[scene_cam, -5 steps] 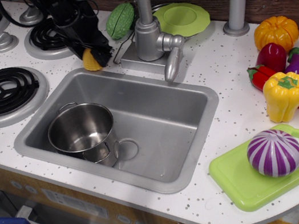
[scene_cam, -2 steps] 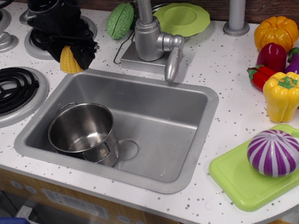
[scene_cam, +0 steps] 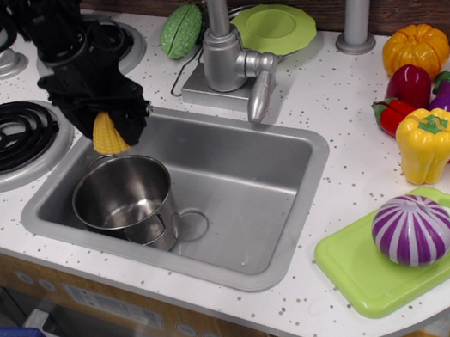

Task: Put corn in pot which is in sink

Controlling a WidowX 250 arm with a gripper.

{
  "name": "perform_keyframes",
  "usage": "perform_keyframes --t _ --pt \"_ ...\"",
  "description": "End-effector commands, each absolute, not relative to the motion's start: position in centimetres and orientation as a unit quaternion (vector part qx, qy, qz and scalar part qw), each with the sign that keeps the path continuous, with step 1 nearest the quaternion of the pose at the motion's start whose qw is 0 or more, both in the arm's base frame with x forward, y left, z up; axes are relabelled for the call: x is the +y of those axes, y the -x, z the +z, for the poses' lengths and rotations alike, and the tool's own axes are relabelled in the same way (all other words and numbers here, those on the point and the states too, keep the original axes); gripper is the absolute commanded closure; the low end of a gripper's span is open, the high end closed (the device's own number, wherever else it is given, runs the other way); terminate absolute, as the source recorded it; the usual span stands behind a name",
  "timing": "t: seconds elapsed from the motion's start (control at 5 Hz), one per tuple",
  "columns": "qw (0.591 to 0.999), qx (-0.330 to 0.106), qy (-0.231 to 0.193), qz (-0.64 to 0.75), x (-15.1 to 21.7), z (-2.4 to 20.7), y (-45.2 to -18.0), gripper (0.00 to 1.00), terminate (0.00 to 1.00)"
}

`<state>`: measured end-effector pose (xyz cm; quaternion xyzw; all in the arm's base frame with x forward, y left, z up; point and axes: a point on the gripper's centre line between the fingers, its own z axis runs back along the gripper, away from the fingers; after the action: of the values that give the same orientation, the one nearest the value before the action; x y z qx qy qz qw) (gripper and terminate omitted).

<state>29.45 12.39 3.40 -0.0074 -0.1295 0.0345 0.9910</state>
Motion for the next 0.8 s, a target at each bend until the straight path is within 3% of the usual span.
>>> perform_keyframes --t 0.0,0.6 --pt "0.985 -0.165 -0.012 0.047 13.5 3.58 -28.21 0.0 0.0" --pt "0.985 -0.17 -0.01 0.04 13.55 3.52 -28.09 0.0 0.0"
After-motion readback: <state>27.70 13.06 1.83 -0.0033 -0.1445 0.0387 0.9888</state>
